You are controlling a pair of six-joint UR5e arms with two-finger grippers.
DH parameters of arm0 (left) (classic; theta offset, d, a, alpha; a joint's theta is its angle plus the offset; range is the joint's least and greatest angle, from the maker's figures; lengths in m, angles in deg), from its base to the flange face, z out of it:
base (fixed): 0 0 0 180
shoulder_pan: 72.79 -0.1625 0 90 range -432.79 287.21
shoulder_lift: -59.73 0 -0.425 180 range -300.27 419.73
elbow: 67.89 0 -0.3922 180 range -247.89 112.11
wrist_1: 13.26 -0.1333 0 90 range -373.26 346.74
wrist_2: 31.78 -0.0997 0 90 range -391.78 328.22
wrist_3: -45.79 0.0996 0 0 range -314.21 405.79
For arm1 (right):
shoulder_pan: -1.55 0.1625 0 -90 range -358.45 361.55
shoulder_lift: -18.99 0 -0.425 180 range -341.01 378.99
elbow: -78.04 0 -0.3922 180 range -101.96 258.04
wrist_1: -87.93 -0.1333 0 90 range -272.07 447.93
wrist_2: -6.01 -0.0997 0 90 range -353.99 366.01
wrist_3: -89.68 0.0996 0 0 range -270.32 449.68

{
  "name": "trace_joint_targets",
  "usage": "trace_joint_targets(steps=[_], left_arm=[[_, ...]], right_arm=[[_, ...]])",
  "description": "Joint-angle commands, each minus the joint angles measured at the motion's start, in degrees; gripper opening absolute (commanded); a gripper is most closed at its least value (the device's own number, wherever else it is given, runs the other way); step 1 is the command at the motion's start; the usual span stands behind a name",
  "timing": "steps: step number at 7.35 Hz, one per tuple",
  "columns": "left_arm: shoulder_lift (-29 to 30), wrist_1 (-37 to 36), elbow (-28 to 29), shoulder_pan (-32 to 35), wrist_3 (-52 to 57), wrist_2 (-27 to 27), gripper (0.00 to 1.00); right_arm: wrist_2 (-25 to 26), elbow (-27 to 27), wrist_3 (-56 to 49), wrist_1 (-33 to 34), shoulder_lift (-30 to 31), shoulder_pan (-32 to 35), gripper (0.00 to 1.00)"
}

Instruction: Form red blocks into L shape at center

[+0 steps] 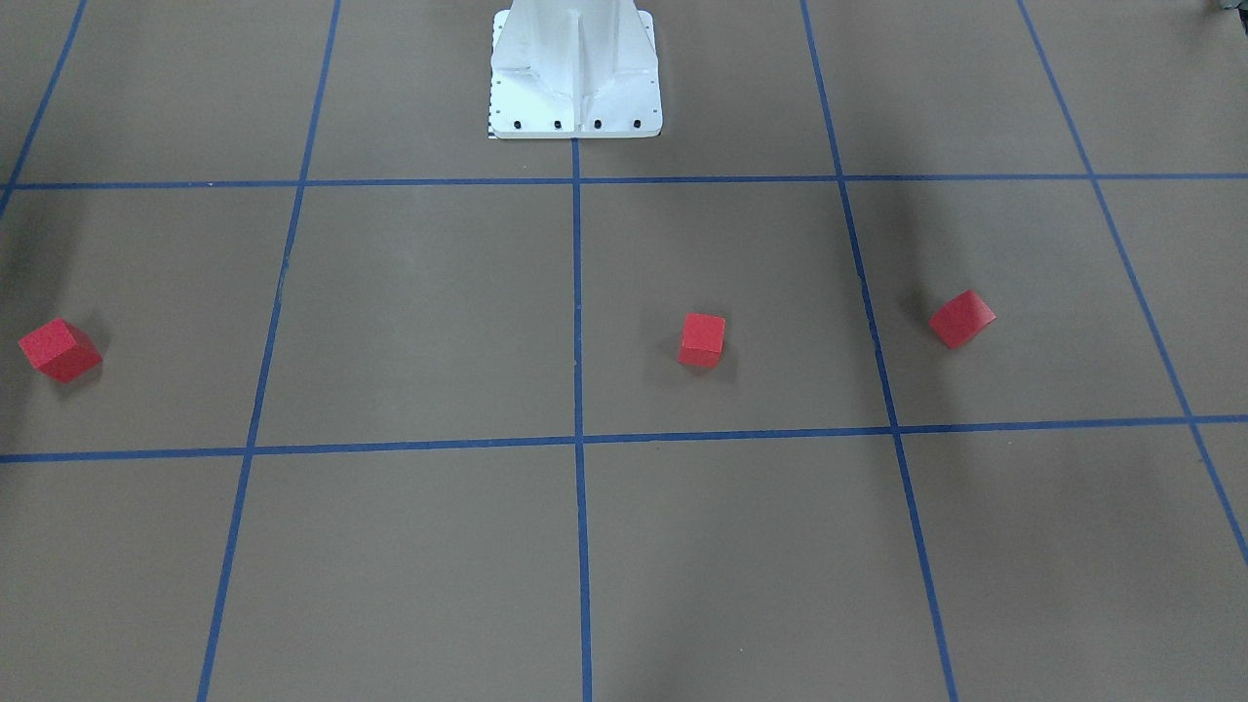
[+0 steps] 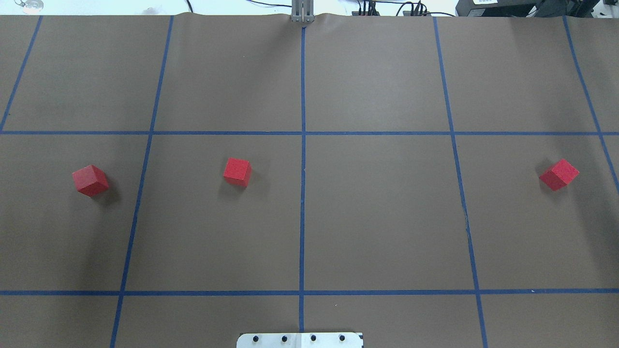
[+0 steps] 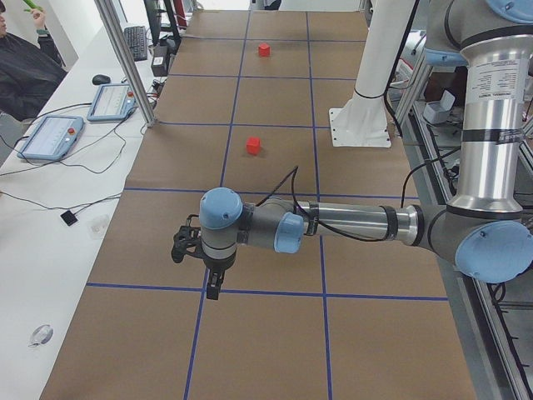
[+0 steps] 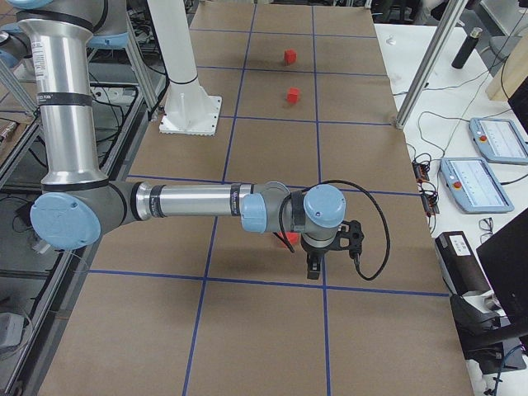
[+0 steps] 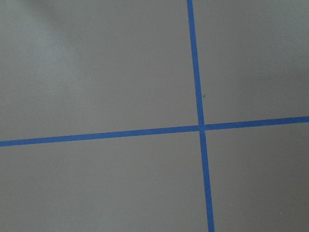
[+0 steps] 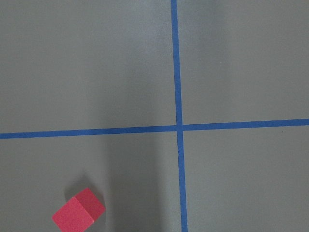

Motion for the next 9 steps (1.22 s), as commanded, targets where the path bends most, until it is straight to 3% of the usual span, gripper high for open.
trace_joint_targets(steps=[1,4,6,9], left_arm=[[0.2,-0.3,-0.2,0.0,0.0,0.2,1.0],[0.7,0.4,-1.4,0.0,0.4,0.3,1.0],[1.1,6.5,-0.1,-2.1,-2.4,0.1,1.0],[1.2,9.7,-6.8,-6.7,-3.3,0.3,1.0]], right_arm=[[0.1,0.0,0.0,0.0,0.0,0.0,0.99],[0.1,0.2,0.0,-0.4,-0.1,0.0,0.99],[1.0,1.2,-0.2,-0.4,0.3,0.0,0.99],[5.6,1.8,-0.2,-0.4,-0.7,-0.6,0.99]])
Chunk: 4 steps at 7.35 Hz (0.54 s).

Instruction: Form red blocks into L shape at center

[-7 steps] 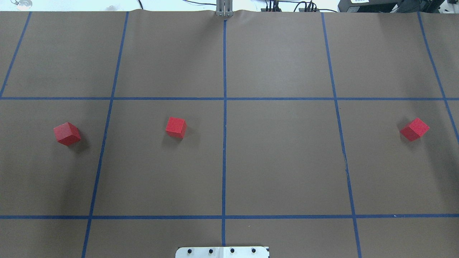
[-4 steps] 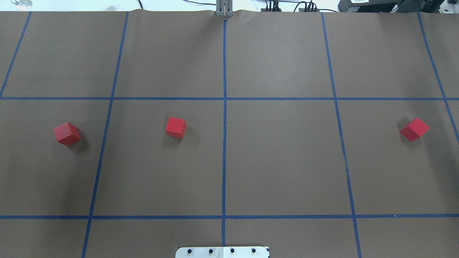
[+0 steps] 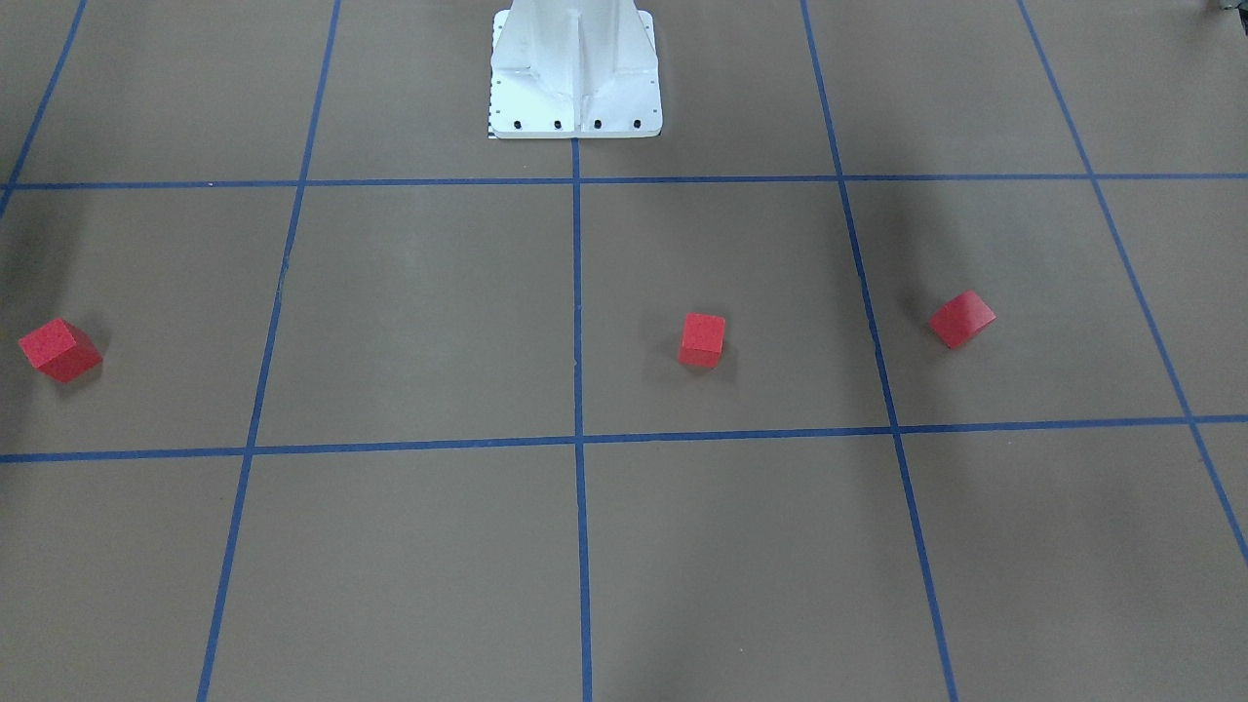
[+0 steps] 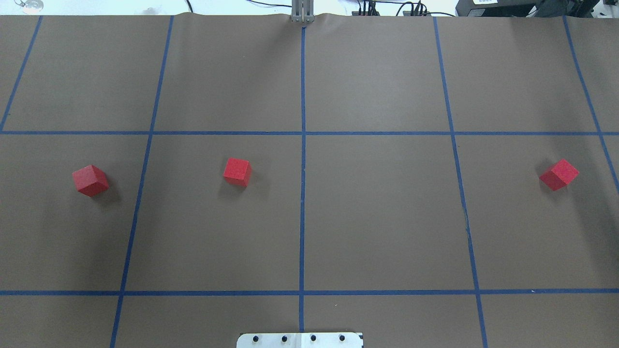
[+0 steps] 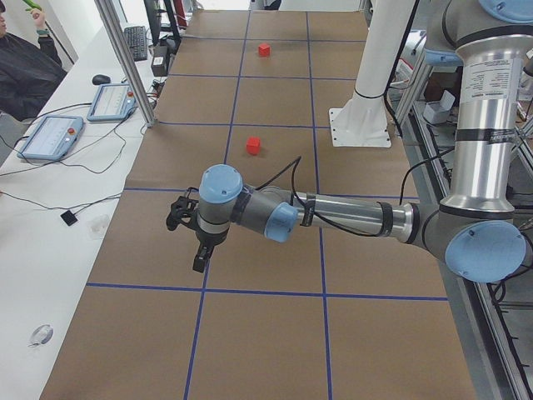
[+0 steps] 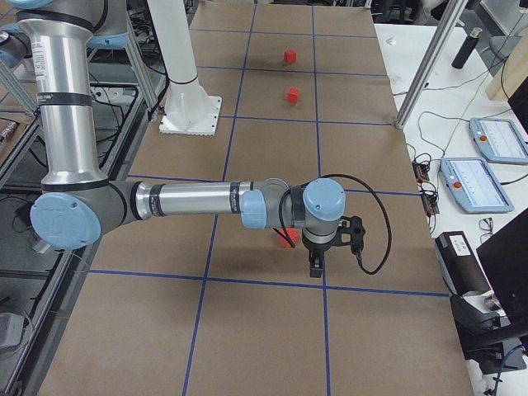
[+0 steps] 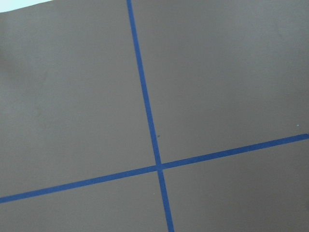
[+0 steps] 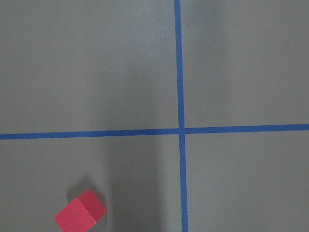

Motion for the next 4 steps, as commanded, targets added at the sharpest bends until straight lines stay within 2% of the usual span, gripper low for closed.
trace_joint_targets(steps=[1,2,3,4], left_arm=[[0.1,0.4,-6.4,-4.9,-5.0,1.9,1.0],[0.2,1.7,-7.8,-7.3,-15.3,4.8,1.0],[0.3,3.8,-9.9,-11.0,-20.9,4.3,1.0],[3.0,3.4,-11.4,-16.8,-28.5,2.8,1.0]], right_arm=[[2.5,0.3,0.1,0.0,-0.6,-2.4,0.99],[2.3,0.3,0.2,-0.3,-0.5,-2.4,0.99],[2.3,0.1,1.0,-0.3,-0.7,-2.4,0.99],[1.8,0.3,3.3,-0.3,-0.6,-3.0,0.99]])
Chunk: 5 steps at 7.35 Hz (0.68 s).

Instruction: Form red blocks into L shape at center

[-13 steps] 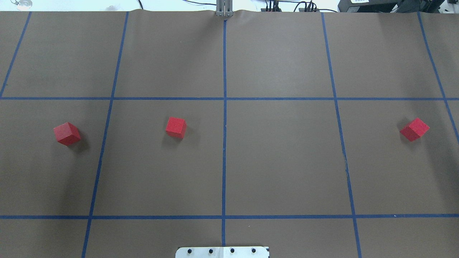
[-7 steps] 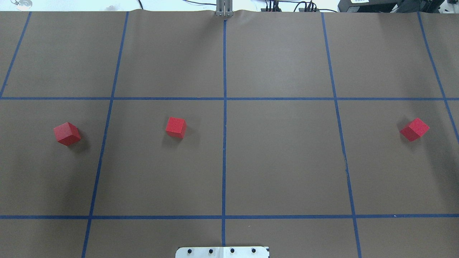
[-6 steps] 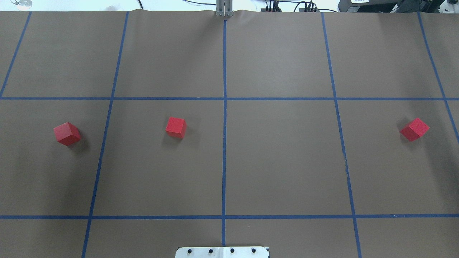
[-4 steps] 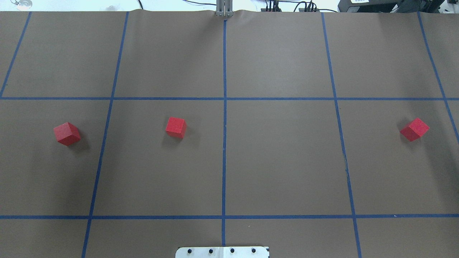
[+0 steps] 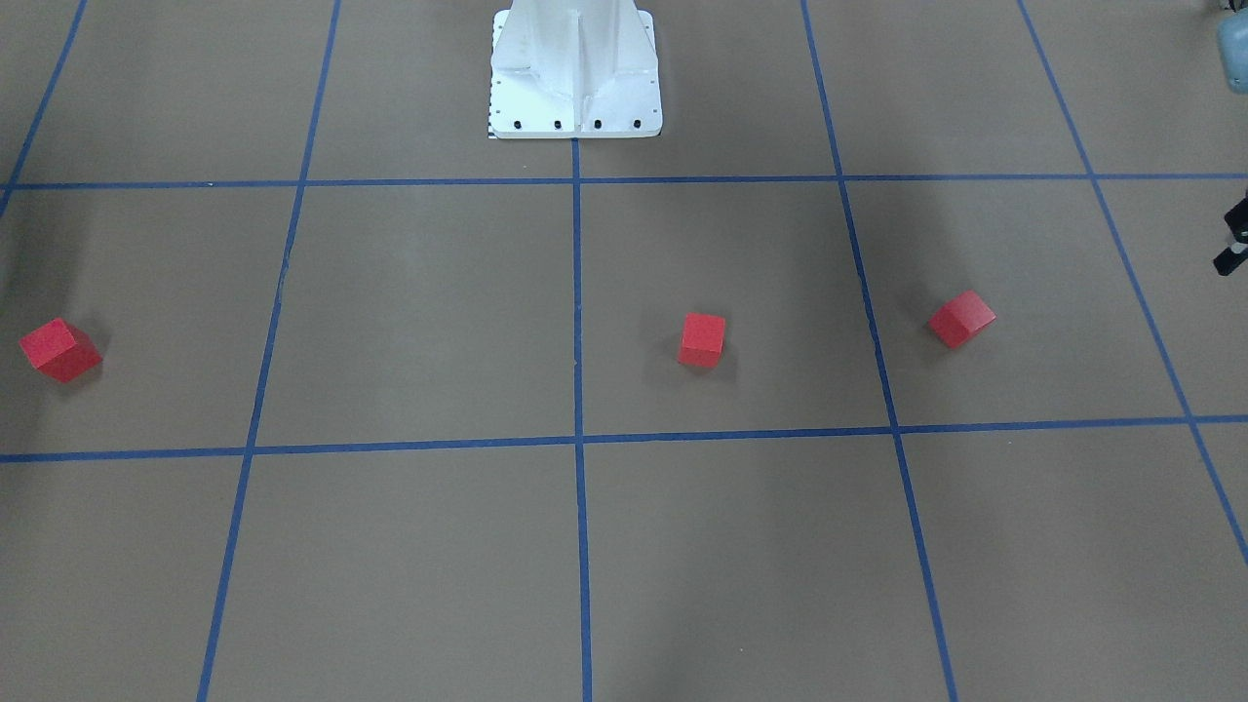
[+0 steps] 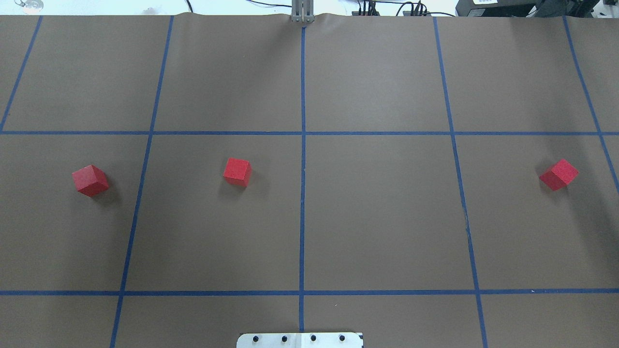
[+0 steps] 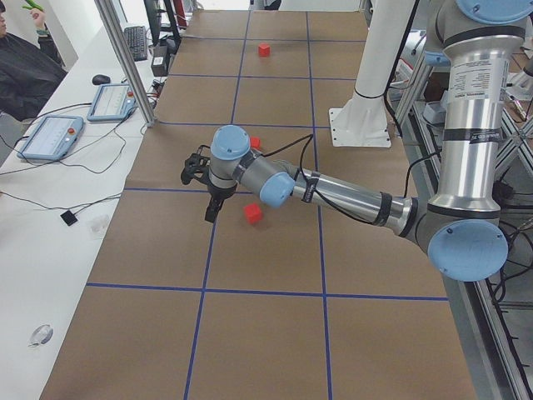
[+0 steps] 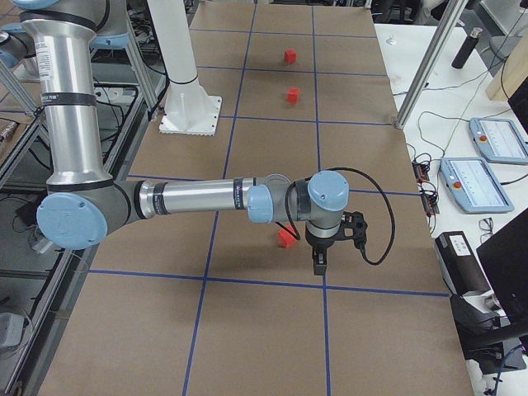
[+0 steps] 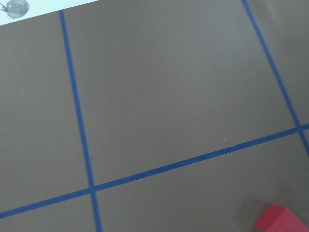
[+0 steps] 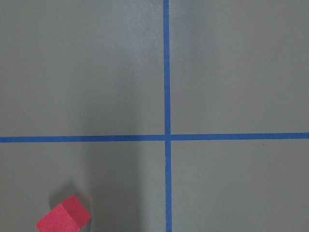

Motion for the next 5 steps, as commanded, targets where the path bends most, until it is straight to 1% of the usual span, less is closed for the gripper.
trace_joint_targets(steps=[1,2,3,4,5], left_arm=[[6.4,-0.3,-2.5,-11.0,-19.2,-1.9,1.0],[10.2,-0.5,-2.4,-15.6,-24.7,-2.0,1.0],[15.1,-2.5,-2.5,-21.5,-34.8,-6.2,1.0],[20.6,-8.5,-2.4,-26.1,-40.0,-10.2,1.0],[28.0,-18.5,-2.3,-31.8,-41.7,-16.2,1.0]], right_arm=[[-0.5,0.3,2.5,-0.1,0.0,-0.9,0.99],[-0.7,0.7,2.7,-0.1,0.0,-0.9,0.99],[-1.0,0.7,3.5,0.1,-0.1,-1.5,0.99],[-1.3,0.8,5.3,0.0,-0.1,-2.1,0.99],[-1.4,0.9,5.9,0.0,-0.1,-3.1,0.99]])
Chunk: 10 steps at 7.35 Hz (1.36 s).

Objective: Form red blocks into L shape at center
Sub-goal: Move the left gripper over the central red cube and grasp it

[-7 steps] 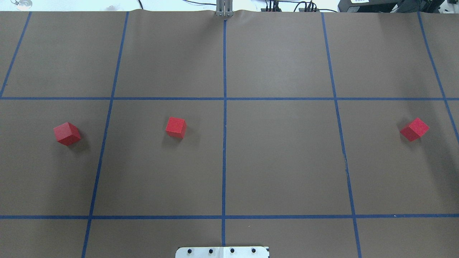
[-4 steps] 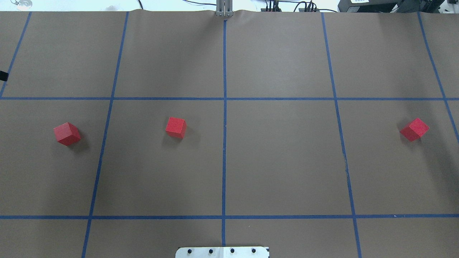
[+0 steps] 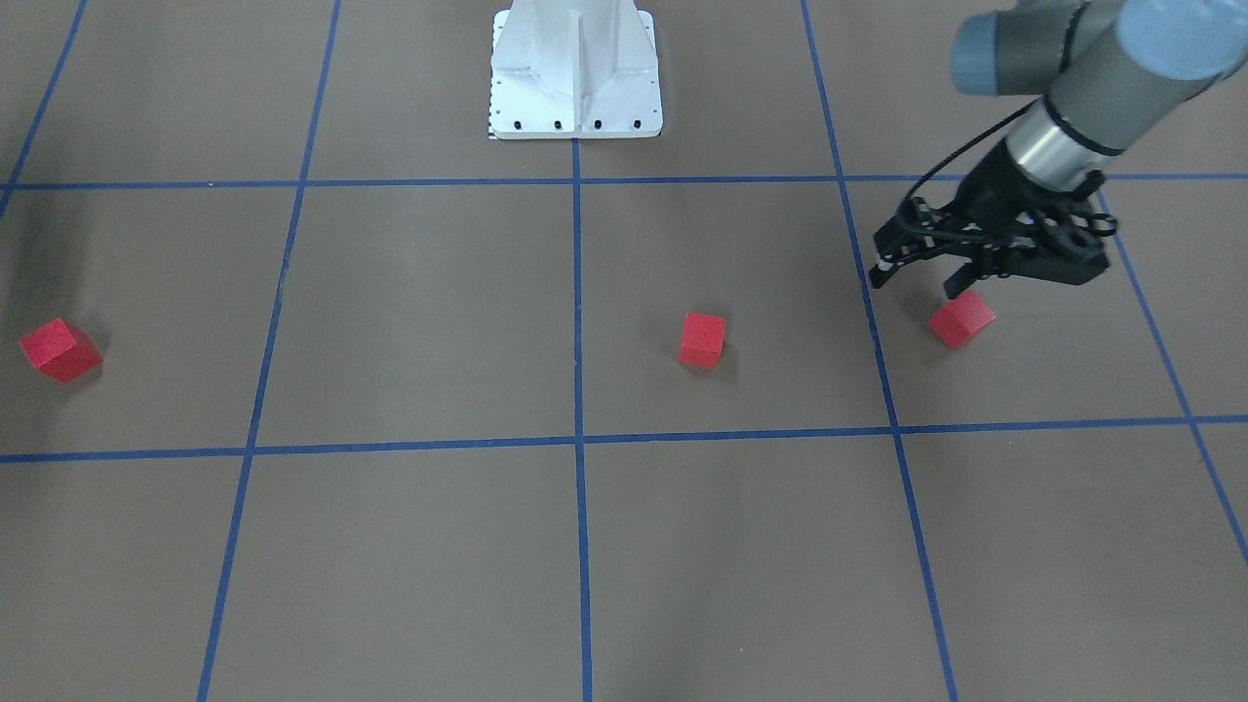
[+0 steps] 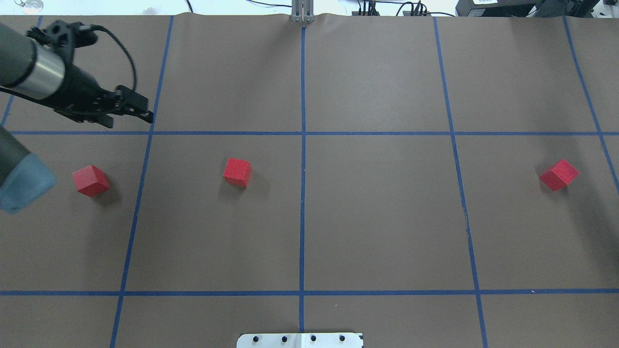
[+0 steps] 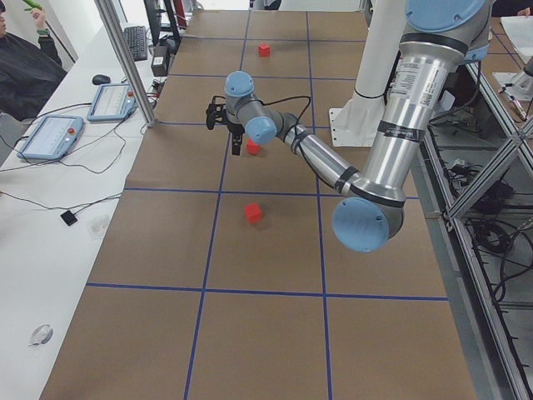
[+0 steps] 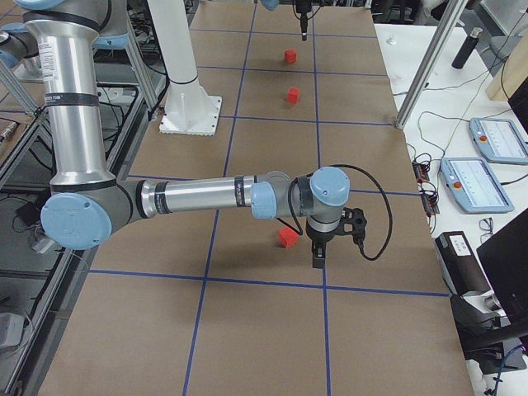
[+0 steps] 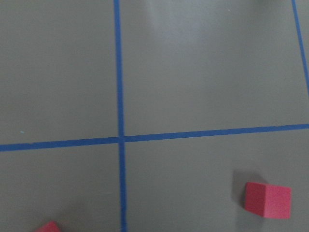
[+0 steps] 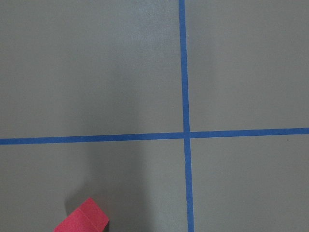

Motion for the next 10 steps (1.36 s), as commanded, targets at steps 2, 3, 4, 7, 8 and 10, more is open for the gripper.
trace_joint_targets(steps=[2,3,4,7,8,10], left_arm=[[13.4,-12.4,2.9,-21.7,-9.3,-25.2,1.0],[14.0,-6.2,6.6,-22.5,-11.4,-26.1,1.0],[15.1,-1.3,10.5,-22.5,-11.6,-26.1,1.0],[15.0,-1.4,11.2,-20.6,-5.9,-25.8,1.0],[14.0,-2.2,11.3,-19.4,-1.0,-25.7,1.0],[13.3,-2.4,13.3,-19.5,0.2,-26.1,1.0]], right_arm=[[-0.3,0.4,1.2,-0.1,0.1,-1.7,0.99],[-0.2,0.3,1.2,-0.1,0.0,-2.3,0.99],[-0.3,0.3,1.2,-0.1,-0.6,-2.6,0.99],[-0.2,-0.2,1.3,0.3,-2.4,-3.9,0.99],[-0.2,-0.2,1.3,0.3,-2.4,-4.1,0.99],[-0.2,-0.2,1.4,0.4,-2.4,-4.1,0.99]])
